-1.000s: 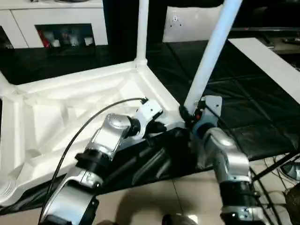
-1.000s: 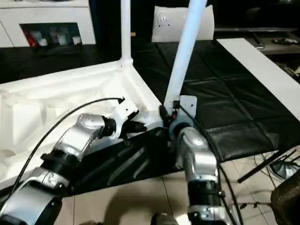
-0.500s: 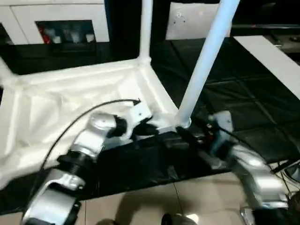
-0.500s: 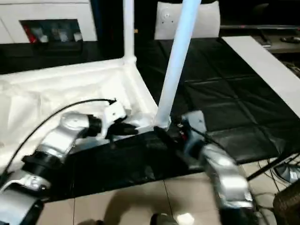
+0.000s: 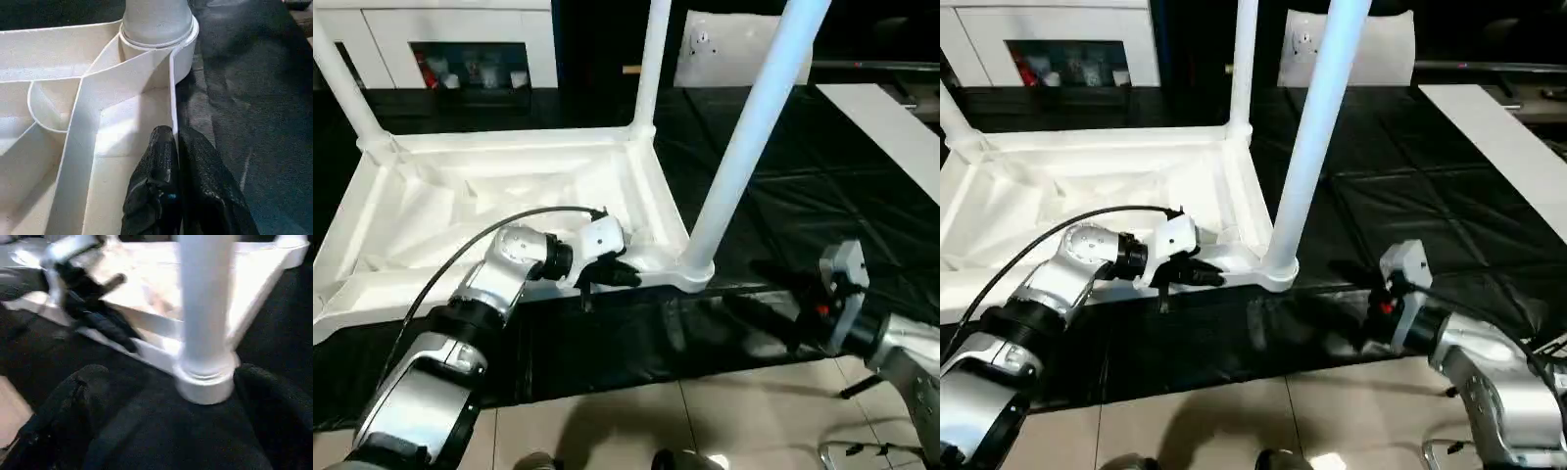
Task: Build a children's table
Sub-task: Rotate leg to tighten
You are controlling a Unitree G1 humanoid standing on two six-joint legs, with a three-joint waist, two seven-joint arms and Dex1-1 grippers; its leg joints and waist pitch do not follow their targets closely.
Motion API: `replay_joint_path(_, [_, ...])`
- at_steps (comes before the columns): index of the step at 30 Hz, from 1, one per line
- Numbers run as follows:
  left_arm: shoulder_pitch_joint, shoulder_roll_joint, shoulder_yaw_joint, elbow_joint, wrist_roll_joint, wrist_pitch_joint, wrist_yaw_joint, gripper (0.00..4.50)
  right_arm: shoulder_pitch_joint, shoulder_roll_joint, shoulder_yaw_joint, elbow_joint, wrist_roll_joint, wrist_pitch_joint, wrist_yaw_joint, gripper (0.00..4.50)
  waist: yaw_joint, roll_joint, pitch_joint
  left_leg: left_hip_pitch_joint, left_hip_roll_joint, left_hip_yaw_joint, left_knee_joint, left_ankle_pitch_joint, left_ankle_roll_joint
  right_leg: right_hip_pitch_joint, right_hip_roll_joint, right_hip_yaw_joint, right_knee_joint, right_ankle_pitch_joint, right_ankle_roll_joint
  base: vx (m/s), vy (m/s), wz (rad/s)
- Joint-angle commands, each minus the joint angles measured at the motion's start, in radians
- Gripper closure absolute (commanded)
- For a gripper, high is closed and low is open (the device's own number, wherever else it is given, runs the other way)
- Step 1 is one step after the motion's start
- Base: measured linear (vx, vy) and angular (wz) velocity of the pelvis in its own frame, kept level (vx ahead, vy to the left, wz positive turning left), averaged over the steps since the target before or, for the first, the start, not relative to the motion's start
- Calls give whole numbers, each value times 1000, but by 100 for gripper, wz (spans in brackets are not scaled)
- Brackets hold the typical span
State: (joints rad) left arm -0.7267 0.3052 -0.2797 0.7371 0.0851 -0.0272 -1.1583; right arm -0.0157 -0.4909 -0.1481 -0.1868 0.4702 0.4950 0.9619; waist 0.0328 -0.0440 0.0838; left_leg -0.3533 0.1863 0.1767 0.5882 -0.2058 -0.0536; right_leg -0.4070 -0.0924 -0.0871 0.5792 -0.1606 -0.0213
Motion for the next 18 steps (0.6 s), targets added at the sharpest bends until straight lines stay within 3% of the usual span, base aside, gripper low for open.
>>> replay_joint_path(1, [-26,-13,32,10,-10,-10,32,450,9,-9,0,-41,37,17,6,3,0,-18,-69,-1,47,-9,-68,-133,92,54,-64,53,-70,-313,-168,0,0,0])
replay_joint_path(2, [-26,-20,43,13,-31,4,18,406,8,0,4,-51,47,17,2,0,0,-16,-68,-1,47,-9,-69,-137,88,52,-65,52,-71,-327,-166,0,0,0])
replay_joint_path(5, [10,-29,85,-62,-120,65,-19,389,-37,88,13,-88,84,40,-86,0,-2,-19,-65,-3,46,-10,-71,-131,77,50,-67,52,-69,-328,-174,0,0,0])
replay_joint_path(9, [58,-32,129,-158,-181,126,0,357,-81,164,14,-105,126,59,-154,0,-4,-12,-65,-1,50,-9,-73,-118,66,48,-62,52,-61,-275,-200,0,0,0])
replay_joint_path(11, [102,-22,154,-243,-211,177,24,346,-108,205,24,-115,138,66,-192,0,-2,-2,-65,1,52,-10,-74,-110,56,48,-62,53,-53,-238,-212,0,0,0])
replay_joint_path(12, [152,-10,170,-326,-223,226,45,327,-126,227,36,-115,141,68,-213,0,-5,-4,-65,-1,51,-9,-74,-106,57,49,-61,53,-53,-230,-211,0,0,0])
replay_joint_path(13, [152,-10,170,-326,-223,226,45,327,-126,227,36,-115,141,68,-213,0,-2,10,-66,3,52,-9,-73,-102,51,48,-61,53,-50,-214,-217,0,0,0])
replay_joint_path(14, [186,-1,179,-380,-229,256,60,317,-137,241,43,-115,143,69,-226,0,-5,5,-68,3,53,-8,-73,-92,51,49,-57,54,-46,-181,-223,0,0,0])
replay_joint_path(15, [244,9,199,-470,-242,306,83,311,-149,259,52,-112,142,65,-239,0,-4,12,-65,1,50,-8,-74,-89,53,49,-57,54,-47,-175,-223,0,0,0])
replay_joint_path(17, [343,29,230,-621,-267,388,115,297,-165,286,60,-108,138,67,-260,0,-7,12,-67,2,59,-9,-76,-88,37,51,-60,56,-37,-144,-238,0,0,0])
replay_joint_path(18, [417,48,245,-727,-287,443,127,297,-176,302,68,-95,122,61,-279,0,-10,11,-60,-2,53,-5,-78,-96,44,46,-52,55,-46,-158,-234,0,0,0])
